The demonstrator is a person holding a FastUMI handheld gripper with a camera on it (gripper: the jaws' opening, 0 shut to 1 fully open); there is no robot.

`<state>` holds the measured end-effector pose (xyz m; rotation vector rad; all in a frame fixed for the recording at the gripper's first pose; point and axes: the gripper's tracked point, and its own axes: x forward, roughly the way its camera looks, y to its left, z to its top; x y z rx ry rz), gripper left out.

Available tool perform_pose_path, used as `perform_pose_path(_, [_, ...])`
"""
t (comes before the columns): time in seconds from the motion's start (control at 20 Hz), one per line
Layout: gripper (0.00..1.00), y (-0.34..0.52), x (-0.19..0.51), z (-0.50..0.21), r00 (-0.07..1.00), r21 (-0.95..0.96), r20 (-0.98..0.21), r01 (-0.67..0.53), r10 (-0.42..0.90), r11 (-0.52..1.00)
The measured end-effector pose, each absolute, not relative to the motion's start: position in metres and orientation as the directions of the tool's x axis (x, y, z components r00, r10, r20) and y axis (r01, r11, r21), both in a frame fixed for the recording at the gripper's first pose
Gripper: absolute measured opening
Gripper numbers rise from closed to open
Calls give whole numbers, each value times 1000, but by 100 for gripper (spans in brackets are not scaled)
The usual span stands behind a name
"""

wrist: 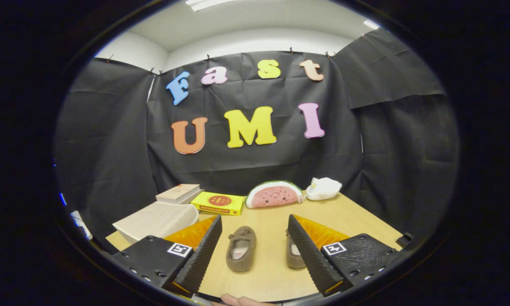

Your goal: Open the storage box then place both shoes into the box .Put the left shoe in first, then the right shoe, with the right side of both shoes facing outward in a uniform manner.

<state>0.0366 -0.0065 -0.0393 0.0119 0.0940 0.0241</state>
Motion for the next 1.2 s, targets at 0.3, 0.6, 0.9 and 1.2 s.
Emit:
perform_pose_path(0.3, [96,29,100,-67,974,62,-164,-151,159,987])
perform_pose_path(0.6, [95,104,159,-107,877,272,-252,-342,410,899])
perform_pose_path(0.9, [95,167,188,-154,725,458,-340,-429,599,779])
perform_pose_path(1.2, [94,195,190,-177,612,606,-323,-452,722,655])
